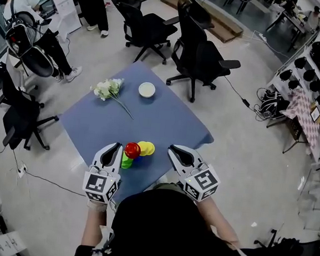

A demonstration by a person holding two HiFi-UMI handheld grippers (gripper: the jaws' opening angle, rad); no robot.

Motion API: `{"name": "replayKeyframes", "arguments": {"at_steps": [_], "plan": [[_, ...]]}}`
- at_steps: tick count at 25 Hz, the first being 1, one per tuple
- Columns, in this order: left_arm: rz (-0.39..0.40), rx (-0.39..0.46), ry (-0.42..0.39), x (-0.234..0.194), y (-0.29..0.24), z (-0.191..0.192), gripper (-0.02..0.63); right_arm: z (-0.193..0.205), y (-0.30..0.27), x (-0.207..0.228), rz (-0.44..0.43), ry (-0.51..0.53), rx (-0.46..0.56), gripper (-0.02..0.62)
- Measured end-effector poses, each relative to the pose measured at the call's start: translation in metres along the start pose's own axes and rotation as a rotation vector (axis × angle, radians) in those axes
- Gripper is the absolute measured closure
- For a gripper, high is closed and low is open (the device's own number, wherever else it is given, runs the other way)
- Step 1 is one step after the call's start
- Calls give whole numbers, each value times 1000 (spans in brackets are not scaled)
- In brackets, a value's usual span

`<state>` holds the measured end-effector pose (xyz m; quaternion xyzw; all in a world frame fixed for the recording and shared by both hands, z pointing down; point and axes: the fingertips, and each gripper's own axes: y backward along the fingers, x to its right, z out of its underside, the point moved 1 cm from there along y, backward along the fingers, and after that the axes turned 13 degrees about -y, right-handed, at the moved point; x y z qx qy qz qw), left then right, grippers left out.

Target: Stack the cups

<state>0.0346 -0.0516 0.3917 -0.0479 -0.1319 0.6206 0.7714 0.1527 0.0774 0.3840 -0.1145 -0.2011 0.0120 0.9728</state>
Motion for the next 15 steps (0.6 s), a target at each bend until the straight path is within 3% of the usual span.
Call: {"name": "replayKeyframes", "arguments": {"at_steps": [15], "plan": [[-3, -10, 20, -5, -3, 3, 592, 2, -3, 4, 7, -12, -11, 551]]}}
